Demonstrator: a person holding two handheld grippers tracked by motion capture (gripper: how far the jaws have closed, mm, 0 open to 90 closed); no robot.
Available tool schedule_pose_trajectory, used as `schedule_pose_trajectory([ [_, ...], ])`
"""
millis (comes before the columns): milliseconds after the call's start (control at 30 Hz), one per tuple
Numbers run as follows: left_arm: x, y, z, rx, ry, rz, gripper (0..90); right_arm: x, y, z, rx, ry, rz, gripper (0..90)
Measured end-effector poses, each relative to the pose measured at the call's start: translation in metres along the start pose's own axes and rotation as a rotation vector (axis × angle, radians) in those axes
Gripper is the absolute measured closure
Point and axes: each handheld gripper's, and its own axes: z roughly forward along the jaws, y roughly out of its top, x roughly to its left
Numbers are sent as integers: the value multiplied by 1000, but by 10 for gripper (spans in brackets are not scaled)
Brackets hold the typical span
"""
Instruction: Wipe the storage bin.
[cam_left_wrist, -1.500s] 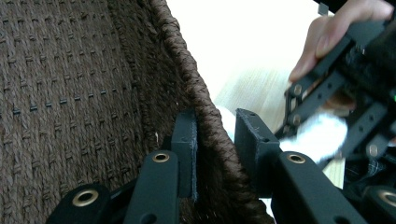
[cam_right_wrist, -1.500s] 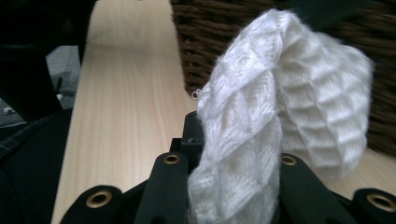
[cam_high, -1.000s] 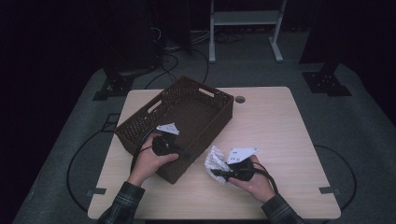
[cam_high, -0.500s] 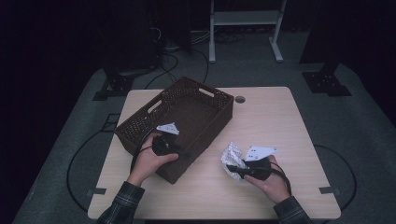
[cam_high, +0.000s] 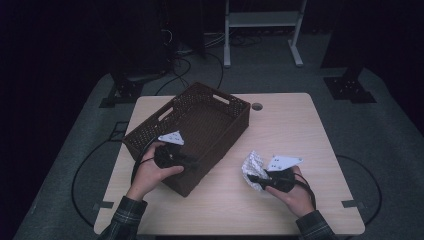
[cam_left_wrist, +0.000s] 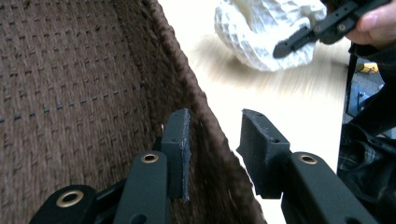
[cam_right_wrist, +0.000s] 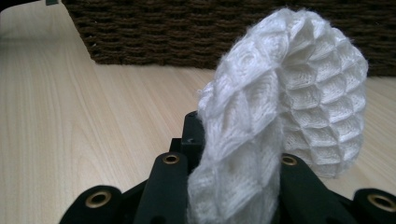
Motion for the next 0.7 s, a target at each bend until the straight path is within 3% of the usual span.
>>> schedule_pose_trajectory([
  [533,-10,-24,-37,-3,-20,-1,652,-5,-5,-8,1,-29,10,748],
  [700,-13,-26,-39,30,-38,12,682,-5,-5,-8,5,-36,9,748],
])
